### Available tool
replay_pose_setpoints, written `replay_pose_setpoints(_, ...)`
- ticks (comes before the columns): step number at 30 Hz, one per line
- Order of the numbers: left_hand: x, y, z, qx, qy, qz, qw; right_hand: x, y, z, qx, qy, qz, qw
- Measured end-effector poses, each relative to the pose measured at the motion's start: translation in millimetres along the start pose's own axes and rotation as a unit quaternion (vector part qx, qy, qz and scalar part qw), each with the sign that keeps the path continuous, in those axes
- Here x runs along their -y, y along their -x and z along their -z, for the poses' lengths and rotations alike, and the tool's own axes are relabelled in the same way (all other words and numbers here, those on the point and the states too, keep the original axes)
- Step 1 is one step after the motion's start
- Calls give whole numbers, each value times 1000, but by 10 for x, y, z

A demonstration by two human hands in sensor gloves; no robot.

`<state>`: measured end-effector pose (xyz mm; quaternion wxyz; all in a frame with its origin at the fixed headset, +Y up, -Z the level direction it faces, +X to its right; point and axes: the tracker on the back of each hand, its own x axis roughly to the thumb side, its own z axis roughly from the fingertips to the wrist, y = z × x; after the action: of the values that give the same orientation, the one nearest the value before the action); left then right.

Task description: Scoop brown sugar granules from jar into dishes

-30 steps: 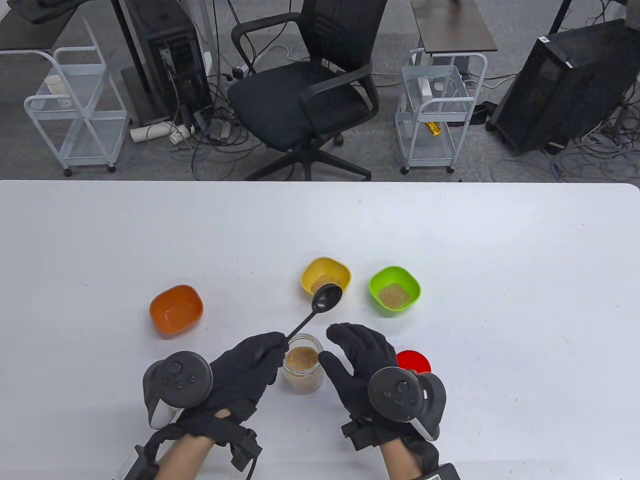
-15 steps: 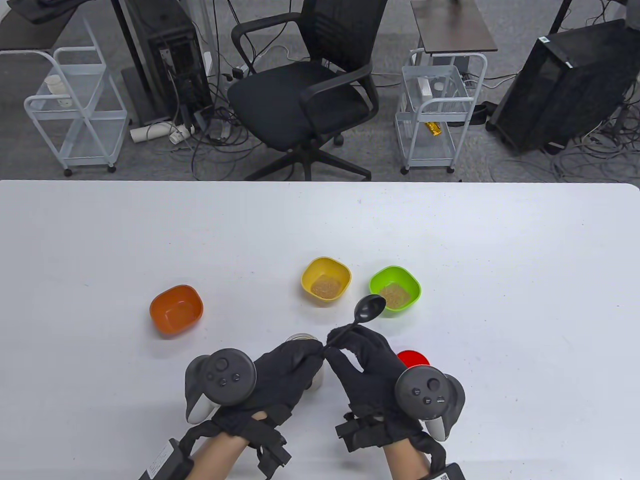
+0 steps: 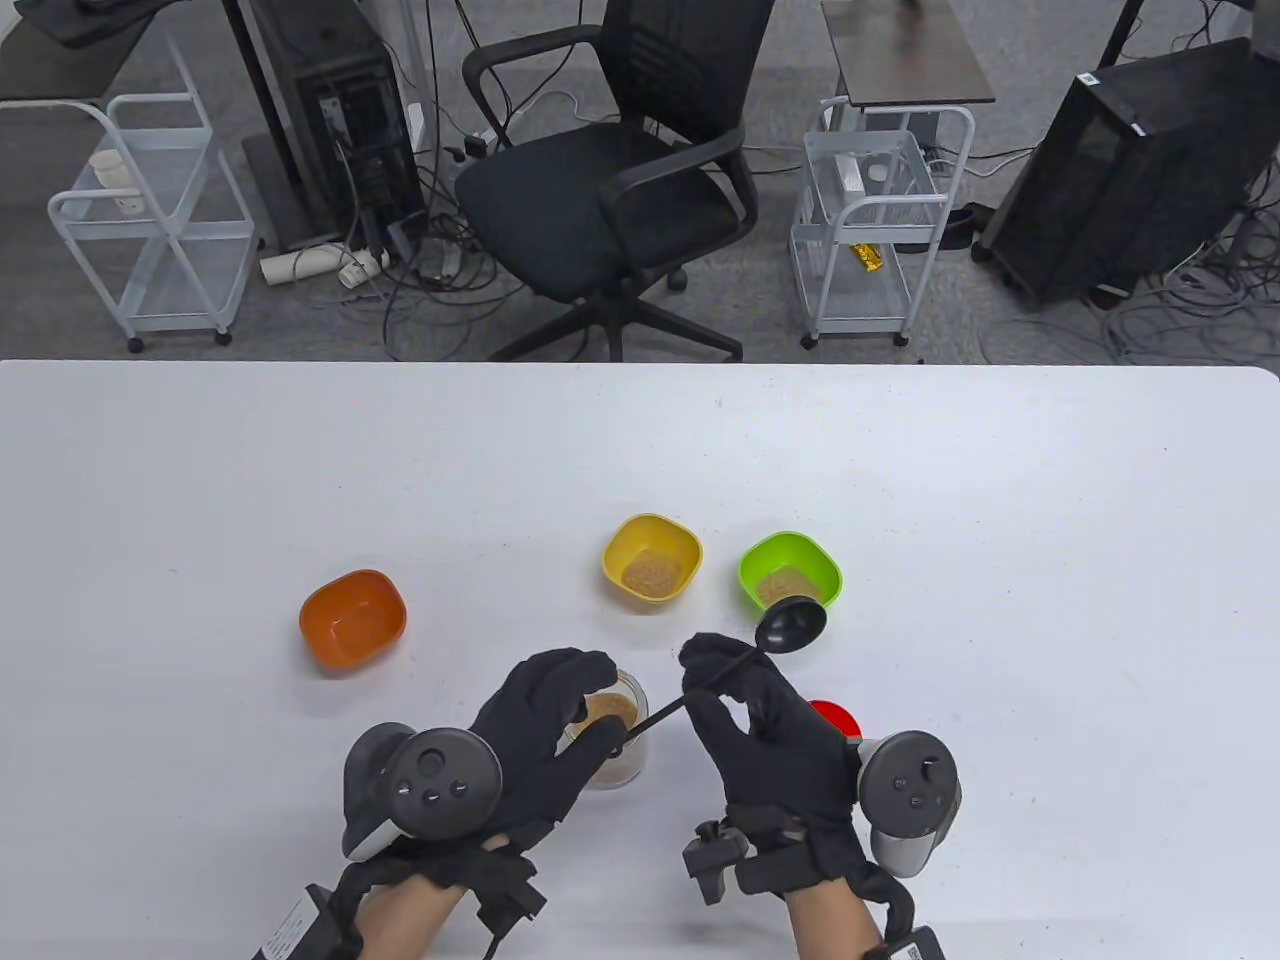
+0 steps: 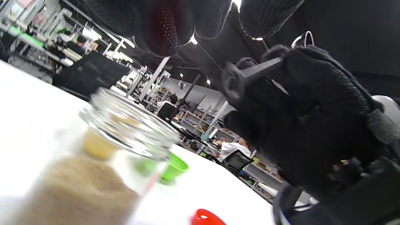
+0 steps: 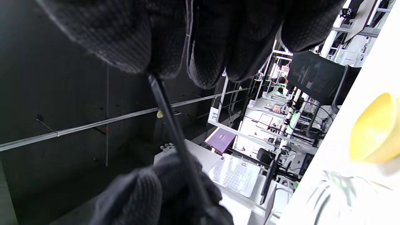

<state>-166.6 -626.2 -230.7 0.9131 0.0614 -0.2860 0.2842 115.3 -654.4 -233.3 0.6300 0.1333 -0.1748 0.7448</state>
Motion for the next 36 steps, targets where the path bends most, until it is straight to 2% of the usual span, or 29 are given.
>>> replay_pose_setpoints(3,-61,117,-48,-13,12,51,999,19,16,6,1,1,-4,1000)
replay_pose_setpoints(9,-95,391,-145,-55,72,138,986,15,28,24,-1,0,-29,1000)
replay_pose_setpoints(14,-35,550,-202,-79,95,183,975,-5,42,29,-4,-1,-45,999)
replay_pose_setpoints(19,47,683,-236,-108,115,178,971,-11,48,21,-2,7,-60,998)
replay_pose_setpoints(28,25,744,-267,-123,107,163,973,4,37,-8,9,35,-120,992)
replay_pose_setpoints(36,8,773,-291,-132,106,155,973,-20,9,-7,13,27,-136,990)
